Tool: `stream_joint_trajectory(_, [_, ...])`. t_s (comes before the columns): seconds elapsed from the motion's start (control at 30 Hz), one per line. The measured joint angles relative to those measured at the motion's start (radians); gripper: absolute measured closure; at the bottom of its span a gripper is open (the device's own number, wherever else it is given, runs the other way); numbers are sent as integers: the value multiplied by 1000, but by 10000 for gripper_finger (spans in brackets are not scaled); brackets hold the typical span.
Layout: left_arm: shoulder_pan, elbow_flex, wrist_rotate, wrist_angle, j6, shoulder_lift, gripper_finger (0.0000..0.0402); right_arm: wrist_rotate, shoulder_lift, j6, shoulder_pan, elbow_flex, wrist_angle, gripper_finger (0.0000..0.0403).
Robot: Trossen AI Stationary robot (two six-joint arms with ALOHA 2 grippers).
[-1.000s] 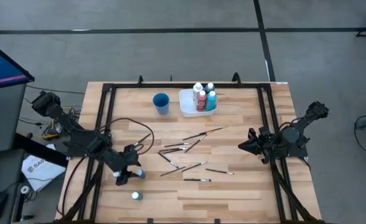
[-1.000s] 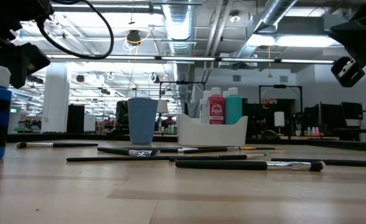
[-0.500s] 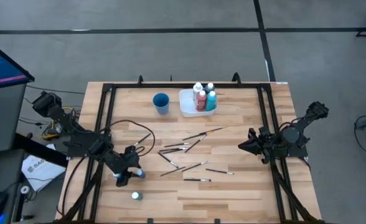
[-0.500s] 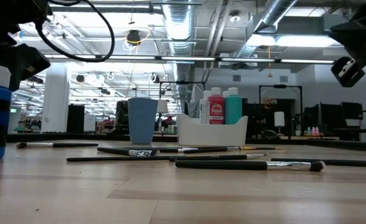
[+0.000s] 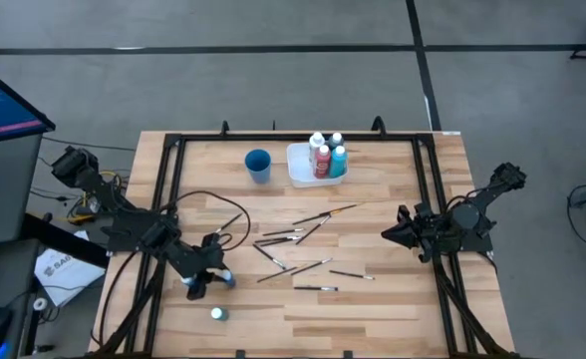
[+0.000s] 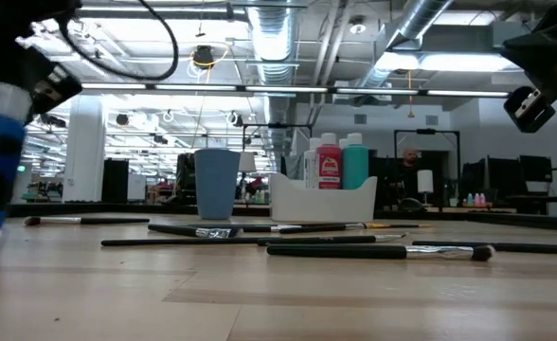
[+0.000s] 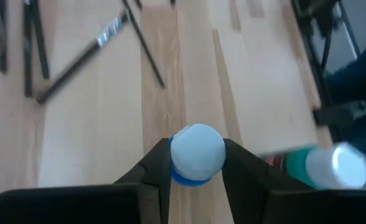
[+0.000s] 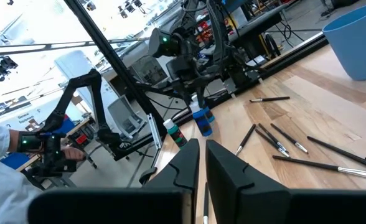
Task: Pick & Place Paint Supplies
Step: Put the blue paint bottle into the white bin
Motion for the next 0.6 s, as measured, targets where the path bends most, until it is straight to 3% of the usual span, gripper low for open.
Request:
stream_joint_trajectory(0.3, [73,14,-49,12,5,0,300,0,0,0,0,0,0,383])
stream_joint_trajectory(0.5, [184,108,-126,19,14,0,300,0,0,0,0,0,0,381])
stream_joint_trajectory(0.6, [249,155,-127,21,94,0,300,0,0,0,0,0,0,382])
